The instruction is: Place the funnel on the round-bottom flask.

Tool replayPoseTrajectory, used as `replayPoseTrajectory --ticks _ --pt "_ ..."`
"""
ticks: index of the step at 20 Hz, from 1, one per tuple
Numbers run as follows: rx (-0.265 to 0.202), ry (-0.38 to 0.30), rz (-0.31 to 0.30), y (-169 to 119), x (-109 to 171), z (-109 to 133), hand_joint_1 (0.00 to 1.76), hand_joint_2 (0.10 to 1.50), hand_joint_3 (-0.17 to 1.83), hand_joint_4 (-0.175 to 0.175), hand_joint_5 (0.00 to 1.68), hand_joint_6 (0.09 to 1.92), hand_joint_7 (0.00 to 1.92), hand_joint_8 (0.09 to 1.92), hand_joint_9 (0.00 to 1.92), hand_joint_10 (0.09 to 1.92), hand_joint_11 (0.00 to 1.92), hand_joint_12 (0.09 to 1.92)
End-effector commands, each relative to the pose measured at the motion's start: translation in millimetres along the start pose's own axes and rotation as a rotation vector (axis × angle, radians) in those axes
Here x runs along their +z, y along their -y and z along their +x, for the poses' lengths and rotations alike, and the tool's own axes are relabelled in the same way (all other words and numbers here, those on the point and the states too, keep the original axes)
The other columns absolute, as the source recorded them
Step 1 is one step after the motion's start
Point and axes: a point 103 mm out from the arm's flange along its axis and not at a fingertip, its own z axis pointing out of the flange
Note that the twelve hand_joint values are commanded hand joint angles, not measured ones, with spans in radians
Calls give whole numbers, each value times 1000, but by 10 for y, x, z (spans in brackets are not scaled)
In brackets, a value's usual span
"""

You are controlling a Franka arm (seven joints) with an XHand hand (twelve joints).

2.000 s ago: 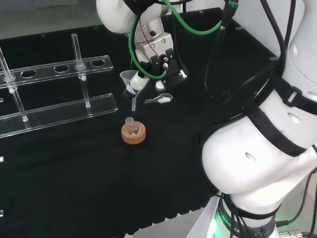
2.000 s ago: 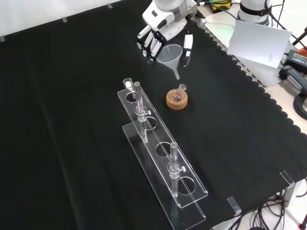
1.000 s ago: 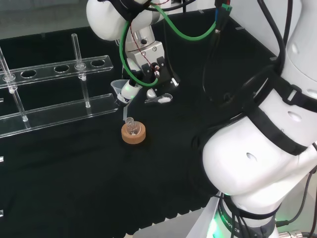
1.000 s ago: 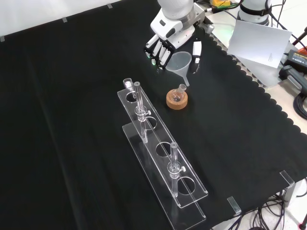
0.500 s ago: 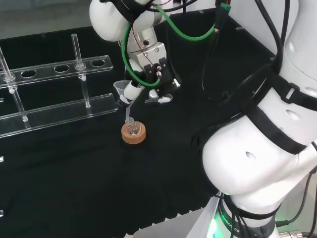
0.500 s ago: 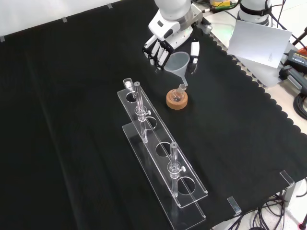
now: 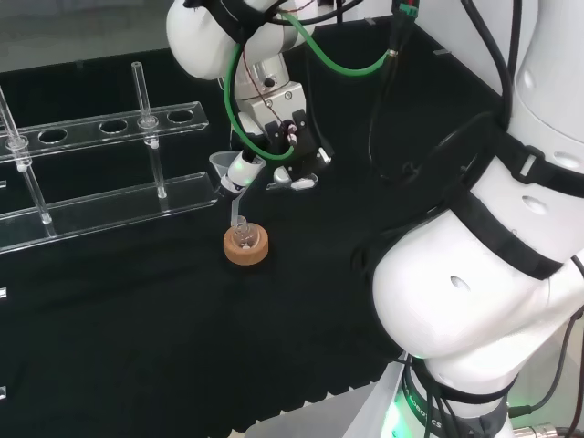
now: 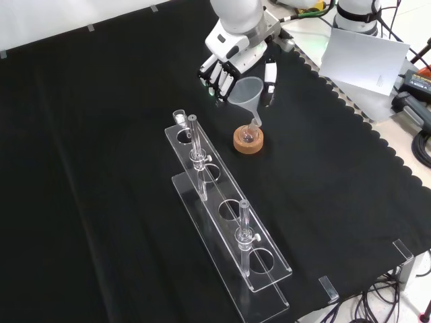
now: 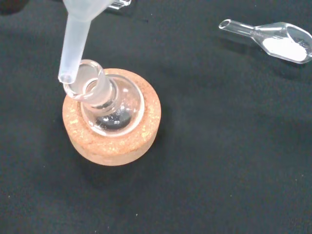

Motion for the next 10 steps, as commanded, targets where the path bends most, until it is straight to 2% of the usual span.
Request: replayPoseTrajectory --ticks 1,10 --pt "3 3 -4 -28 -8 -46 631 806 114 47 747 168 919 384 585 484 0 1306" --pt "7 17 5 -64 64 -154 631 805 117 47 746 170 918 384 585 484 0 1304"
